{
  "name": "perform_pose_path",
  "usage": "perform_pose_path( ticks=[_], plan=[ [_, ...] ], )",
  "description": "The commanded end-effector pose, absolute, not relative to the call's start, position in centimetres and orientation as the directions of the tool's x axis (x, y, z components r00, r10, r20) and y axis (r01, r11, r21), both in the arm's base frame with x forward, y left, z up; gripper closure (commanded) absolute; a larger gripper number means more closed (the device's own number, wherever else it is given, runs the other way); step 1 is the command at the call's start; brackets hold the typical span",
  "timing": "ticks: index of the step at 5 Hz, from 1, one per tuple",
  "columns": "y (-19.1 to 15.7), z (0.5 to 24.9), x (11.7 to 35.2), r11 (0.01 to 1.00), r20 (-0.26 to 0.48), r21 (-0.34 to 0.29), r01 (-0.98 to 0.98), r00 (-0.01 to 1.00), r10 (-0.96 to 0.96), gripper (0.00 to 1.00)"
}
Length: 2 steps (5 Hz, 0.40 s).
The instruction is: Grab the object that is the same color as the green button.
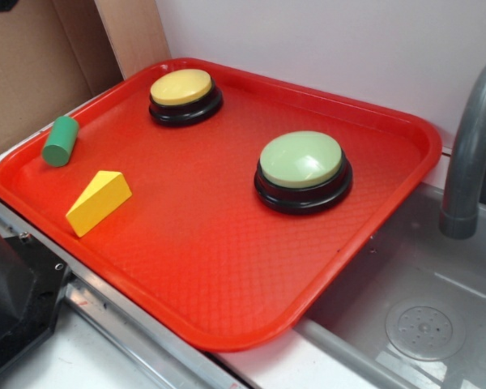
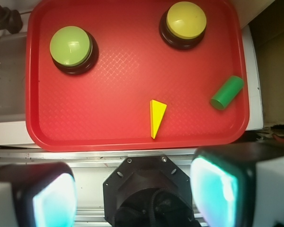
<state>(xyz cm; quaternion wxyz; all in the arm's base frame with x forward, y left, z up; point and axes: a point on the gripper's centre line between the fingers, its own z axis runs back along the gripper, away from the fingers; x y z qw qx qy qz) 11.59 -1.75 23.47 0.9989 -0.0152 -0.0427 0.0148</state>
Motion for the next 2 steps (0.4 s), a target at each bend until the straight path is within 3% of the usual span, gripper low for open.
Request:
perform_pose_path(
  ticks=[1,2],
  plan=[
    [-1.8,23.5,11.6,0.999,0.085,-0.032,-0.028,0.996,0.031,0.0],
    [-0.1,22.7,12.4,0.994,0.102,-0.039,-0.099,0.99,0.103,0.0]
  ],
)
